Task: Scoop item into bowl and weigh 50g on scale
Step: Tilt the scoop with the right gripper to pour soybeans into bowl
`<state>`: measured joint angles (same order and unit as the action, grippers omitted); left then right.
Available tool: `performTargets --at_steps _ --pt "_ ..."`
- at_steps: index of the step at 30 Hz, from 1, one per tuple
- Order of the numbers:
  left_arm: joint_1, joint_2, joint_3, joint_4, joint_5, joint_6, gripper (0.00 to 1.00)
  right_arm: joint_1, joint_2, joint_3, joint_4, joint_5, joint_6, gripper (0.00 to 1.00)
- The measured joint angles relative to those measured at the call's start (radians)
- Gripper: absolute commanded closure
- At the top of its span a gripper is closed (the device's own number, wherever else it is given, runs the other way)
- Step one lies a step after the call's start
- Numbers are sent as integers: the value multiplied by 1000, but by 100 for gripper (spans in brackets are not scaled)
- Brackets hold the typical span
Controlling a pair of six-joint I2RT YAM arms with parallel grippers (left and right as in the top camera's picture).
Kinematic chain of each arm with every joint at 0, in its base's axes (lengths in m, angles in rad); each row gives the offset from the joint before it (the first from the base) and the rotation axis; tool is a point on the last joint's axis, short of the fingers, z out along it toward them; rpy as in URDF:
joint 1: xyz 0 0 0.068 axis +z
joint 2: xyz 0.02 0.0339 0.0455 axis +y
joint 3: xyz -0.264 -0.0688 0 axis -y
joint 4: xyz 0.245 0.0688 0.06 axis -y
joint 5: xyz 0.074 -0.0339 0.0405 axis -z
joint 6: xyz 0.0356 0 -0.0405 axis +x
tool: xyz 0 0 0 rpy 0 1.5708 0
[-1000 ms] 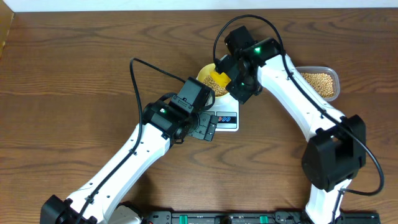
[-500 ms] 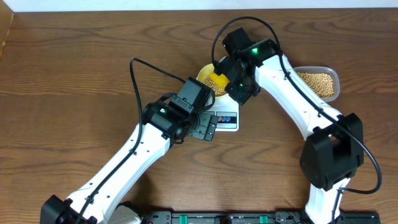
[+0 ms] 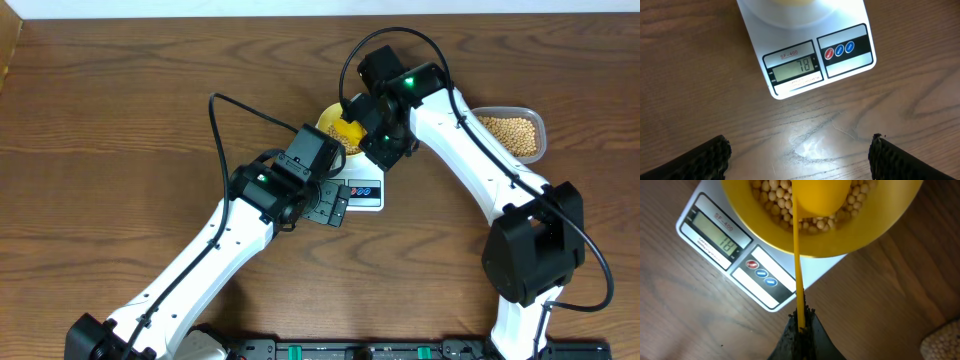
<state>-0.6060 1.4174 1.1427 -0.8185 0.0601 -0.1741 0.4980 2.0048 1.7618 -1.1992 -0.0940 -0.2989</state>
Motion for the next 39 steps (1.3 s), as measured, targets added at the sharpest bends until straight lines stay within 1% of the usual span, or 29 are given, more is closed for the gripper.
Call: performTargets --at_steps 14,25,39 --pt "0 0 0 0 0 0 9 -1 0 0 3 -44 37 99" --pt "0 0 0 0 0 0 9 -38 0 0 16 -99 84 99" --pt "0 0 0 0 0 0 9 -51 0 0 39 -146 114 99"
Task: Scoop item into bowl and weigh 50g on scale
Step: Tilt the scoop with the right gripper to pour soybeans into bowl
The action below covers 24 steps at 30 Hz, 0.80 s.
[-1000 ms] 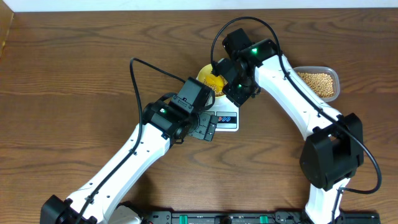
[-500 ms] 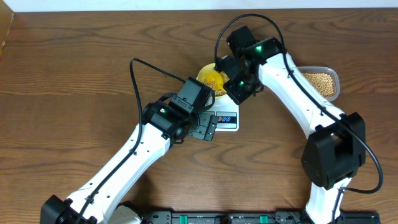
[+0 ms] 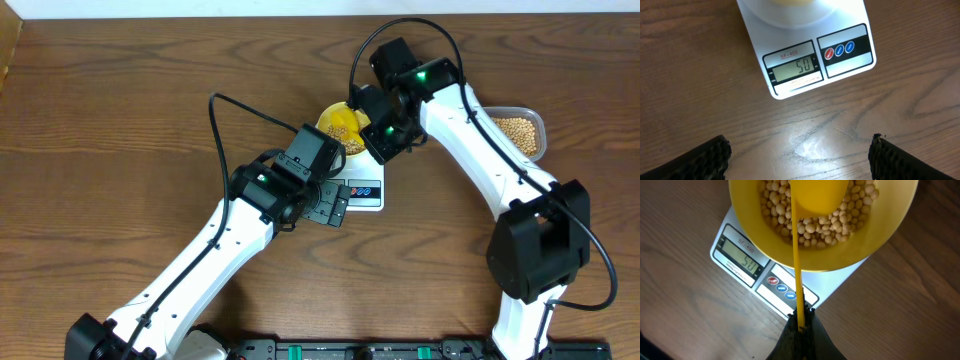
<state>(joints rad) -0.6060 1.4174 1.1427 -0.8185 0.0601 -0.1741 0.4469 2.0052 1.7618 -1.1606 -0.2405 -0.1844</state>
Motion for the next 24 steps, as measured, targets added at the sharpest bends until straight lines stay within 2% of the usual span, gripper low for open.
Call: performTargets --at_steps 24 --pt "0 0 0 0 0 0 9 -66 0 0 5 -138 19 99"
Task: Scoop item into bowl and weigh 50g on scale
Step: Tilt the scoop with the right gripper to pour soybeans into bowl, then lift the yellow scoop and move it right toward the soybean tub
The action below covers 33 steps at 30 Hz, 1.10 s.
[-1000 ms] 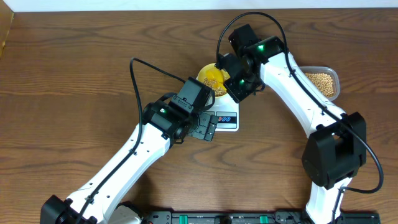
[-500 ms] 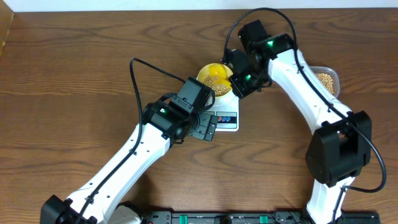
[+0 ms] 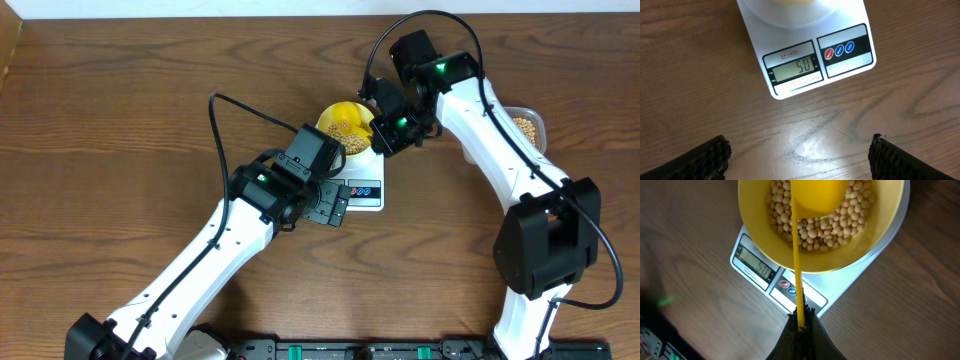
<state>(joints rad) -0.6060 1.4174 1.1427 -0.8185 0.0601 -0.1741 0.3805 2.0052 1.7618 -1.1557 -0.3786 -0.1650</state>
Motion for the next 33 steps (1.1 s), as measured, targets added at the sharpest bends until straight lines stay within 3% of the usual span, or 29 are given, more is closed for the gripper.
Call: performTargets --at_steps 21,33 --pt "0 0 0 0 0 0 9 -42 0 145 -96 -37 -26 99" --pt "0 0 0 0 0 0 9 -230 0 251 -143 -155 -11 99"
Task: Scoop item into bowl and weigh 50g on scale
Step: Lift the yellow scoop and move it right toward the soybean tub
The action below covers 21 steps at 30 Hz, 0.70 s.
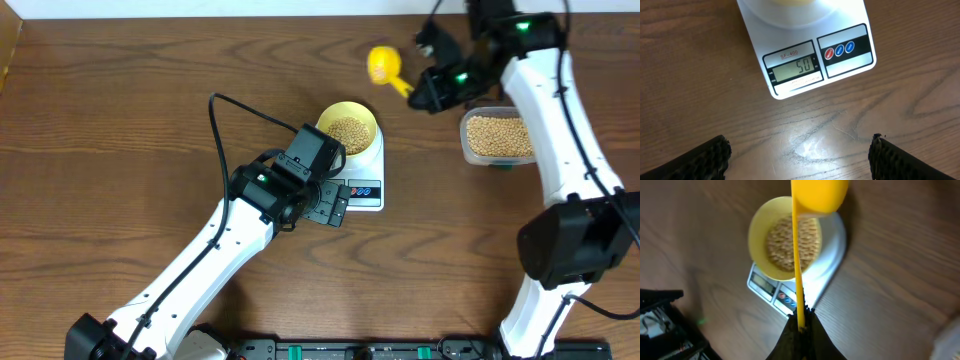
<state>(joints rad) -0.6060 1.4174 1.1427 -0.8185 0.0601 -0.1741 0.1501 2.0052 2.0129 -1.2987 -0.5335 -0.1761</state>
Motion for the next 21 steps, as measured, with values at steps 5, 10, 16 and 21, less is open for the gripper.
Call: performTargets --at_steps 5,10,16,21 --pt "0 0 0 0 0 0 9 -65 0 8 -5 -6 23 99" --pt "0 0 0 0 0 0 9 -123 -12 8 -74 37 45 99" --pt "0 0 0 0 0 0 9 -193 -73 8 -139 100 56 99" --pt "0 0 0 0 0 0 9 -253 -127 11 -179 112 58 99"
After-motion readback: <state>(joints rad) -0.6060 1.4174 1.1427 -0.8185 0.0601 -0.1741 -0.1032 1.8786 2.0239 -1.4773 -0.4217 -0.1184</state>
